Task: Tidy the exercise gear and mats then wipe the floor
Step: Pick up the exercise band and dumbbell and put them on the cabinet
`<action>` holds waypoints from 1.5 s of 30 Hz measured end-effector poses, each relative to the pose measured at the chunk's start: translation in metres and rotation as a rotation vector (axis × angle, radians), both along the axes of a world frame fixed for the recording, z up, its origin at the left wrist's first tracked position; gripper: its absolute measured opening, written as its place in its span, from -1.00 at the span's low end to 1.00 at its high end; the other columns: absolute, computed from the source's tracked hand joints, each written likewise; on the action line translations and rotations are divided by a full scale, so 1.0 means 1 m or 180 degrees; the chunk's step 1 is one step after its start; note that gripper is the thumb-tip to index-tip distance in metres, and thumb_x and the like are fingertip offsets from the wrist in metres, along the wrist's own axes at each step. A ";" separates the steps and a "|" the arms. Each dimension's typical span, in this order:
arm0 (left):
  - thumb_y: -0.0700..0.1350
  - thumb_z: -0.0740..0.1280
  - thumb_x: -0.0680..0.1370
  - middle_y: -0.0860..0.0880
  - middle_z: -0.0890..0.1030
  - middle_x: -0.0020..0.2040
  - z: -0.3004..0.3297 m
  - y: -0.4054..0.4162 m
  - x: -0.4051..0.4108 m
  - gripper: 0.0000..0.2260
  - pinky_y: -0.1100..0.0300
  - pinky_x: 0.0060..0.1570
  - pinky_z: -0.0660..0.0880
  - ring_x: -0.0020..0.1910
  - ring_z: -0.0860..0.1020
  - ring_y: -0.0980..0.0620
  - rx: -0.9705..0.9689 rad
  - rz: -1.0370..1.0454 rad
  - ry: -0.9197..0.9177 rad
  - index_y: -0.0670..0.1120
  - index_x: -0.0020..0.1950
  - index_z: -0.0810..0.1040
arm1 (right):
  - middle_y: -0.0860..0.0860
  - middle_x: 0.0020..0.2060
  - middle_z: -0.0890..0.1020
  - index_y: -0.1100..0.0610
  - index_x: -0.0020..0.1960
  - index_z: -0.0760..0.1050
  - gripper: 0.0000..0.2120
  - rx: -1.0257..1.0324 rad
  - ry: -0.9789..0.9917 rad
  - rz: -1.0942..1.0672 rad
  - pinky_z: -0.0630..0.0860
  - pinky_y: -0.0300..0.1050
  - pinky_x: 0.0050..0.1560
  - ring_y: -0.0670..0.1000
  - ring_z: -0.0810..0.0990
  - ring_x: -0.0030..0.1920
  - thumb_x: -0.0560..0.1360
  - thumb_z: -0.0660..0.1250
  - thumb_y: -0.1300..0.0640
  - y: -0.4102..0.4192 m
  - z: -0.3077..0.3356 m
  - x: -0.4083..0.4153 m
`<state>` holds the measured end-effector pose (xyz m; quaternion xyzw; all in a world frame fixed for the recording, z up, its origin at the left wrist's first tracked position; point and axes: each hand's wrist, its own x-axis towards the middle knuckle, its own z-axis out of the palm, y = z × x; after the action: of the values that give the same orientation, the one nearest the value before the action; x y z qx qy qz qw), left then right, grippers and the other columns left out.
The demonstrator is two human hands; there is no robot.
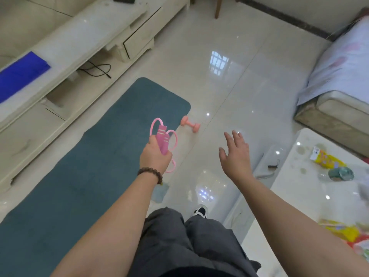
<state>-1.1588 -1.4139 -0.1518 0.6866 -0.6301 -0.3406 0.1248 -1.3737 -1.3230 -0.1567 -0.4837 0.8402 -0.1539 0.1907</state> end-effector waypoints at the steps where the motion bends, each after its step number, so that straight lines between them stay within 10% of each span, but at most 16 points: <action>1: -0.18 0.35 0.44 -0.14 0.55 -0.04 -0.001 -0.008 -0.010 -0.69 0.01 -0.13 0.50 -0.11 0.53 -0.19 -0.0022 0.0034 -0.0016 -0.14 0.14 0.37 | 0.11 0.52 0.13 0.11 0.50 0.19 -0.50 -0.0003 -0.0001 0.0060 -0.07 0.08 0.50 0.10 -0.01 0.53 0.59 0.17 0.10 -0.012 0.000 -0.011; 29: -0.14 0.34 0.45 -0.10 0.53 -0.10 -0.126 -0.285 -0.145 -0.75 0.10 -0.26 0.39 -0.22 0.48 -0.14 0.0525 0.1394 -0.0061 -0.10 0.03 0.33 | 0.09 0.53 0.12 0.11 0.51 0.17 -0.51 0.0732 -0.0199 0.1283 -0.01 0.06 0.50 0.07 -0.03 0.54 0.61 0.12 0.05 -0.390 -0.145 -0.138; 45: -0.12 0.37 0.45 -0.10 0.55 -0.04 -0.488 -0.296 -0.207 -0.65 0.13 -0.23 0.35 -0.23 0.42 -0.08 0.0897 0.2217 -0.0283 -0.11 0.19 0.38 | 0.05 0.53 0.11 0.06 0.52 0.13 -0.47 0.1687 -0.0515 0.1914 -0.01 0.03 0.51 0.03 -0.01 0.53 0.61 0.13 -0.04 -0.455 -0.531 -0.155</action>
<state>-1.3654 -1.7097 -0.6401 0.8842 -0.3107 -0.3309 0.1099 -1.5292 -1.7783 -0.6876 -0.6282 0.6542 0.0930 0.4107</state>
